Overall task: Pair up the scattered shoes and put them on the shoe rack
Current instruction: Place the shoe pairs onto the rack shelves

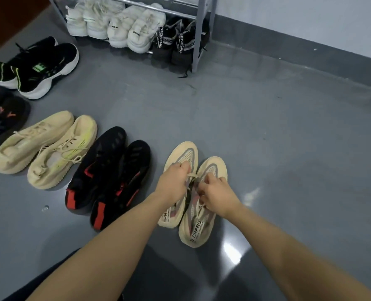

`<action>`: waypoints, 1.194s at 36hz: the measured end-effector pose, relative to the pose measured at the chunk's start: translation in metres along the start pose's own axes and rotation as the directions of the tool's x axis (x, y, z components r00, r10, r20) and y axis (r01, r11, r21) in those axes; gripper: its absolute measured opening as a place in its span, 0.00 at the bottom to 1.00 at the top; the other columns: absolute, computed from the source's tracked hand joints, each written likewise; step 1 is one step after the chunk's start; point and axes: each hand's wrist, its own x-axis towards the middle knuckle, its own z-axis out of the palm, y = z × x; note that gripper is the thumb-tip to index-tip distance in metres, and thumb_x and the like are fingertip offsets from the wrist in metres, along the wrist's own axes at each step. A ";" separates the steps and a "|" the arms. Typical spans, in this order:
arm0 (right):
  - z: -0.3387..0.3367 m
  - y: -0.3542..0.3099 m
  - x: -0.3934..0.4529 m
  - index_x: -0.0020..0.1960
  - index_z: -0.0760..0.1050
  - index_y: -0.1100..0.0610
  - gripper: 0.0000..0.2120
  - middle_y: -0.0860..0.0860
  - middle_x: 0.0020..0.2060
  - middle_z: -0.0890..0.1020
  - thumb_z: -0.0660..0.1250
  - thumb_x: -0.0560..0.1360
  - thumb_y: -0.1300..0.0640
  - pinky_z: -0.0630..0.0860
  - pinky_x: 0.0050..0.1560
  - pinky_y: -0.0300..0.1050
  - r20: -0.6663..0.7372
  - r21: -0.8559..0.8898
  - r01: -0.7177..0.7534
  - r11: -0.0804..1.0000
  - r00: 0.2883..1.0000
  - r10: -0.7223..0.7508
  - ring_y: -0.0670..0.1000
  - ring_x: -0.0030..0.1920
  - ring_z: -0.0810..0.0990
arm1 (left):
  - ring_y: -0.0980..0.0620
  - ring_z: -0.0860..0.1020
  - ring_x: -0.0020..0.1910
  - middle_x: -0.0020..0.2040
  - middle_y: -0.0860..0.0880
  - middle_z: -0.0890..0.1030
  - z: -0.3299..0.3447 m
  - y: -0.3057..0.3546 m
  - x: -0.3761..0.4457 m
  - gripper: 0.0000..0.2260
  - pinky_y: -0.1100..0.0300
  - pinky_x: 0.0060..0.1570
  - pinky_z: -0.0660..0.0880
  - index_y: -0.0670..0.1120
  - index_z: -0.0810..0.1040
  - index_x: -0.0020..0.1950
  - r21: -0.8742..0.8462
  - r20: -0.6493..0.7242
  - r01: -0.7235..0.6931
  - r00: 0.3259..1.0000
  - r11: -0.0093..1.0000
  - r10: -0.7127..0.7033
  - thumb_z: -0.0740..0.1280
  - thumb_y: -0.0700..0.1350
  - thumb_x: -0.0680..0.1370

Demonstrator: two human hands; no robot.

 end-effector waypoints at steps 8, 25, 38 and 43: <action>-0.045 0.030 0.030 0.53 0.74 0.59 0.08 0.57 0.55 0.68 0.60 0.75 0.63 0.65 0.57 0.49 -0.270 0.016 -0.152 0.988 0.951 0.150 0.59 0.51 0.70 | 0.40 0.73 0.58 0.62 0.42 0.72 -0.019 0.010 0.058 0.19 0.48 0.55 0.72 0.45 0.67 0.66 -0.148 -0.013 -0.032 0.999 0.989 0.030 0.57 0.35 0.75; -0.005 0.015 0.012 0.59 0.73 0.57 0.17 0.53 0.58 0.75 0.62 0.75 0.48 0.59 0.64 0.47 -0.135 -0.007 -0.247 0.969 0.960 0.243 0.55 0.62 0.70 | 0.46 0.71 0.59 0.59 0.47 0.74 0.010 -0.019 0.008 0.19 0.57 0.56 0.67 0.43 0.68 0.61 0.288 0.102 -0.209 0.977 0.935 0.187 0.63 0.53 0.75; -0.005 0.013 0.002 0.38 0.70 0.57 0.06 0.51 0.32 0.77 0.66 0.68 0.63 0.61 0.53 0.41 -0.217 0.195 0.023 0.980 0.976 0.020 0.57 0.37 0.76 | 0.48 0.70 0.58 0.57 0.48 0.72 0.005 -0.019 0.006 0.12 0.60 0.57 0.61 0.43 0.71 0.54 0.347 0.183 -0.427 0.904 0.835 0.386 0.67 0.42 0.73; 0.001 0.013 -0.009 0.48 0.71 0.57 0.10 0.51 0.42 0.79 0.66 0.69 0.57 0.58 0.55 0.47 -0.221 -0.037 0.017 0.999 0.975 -0.025 0.56 0.45 0.77 | 0.47 0.76 0.52 0.51 0.48 0.78 0.003 -0.022 0.007 0.13 0.58 0.55 0.66 0.44 0.72 0.52 0.390 0.252 -0.498 0.867 0.775 0.430 0.70 0.45 0.72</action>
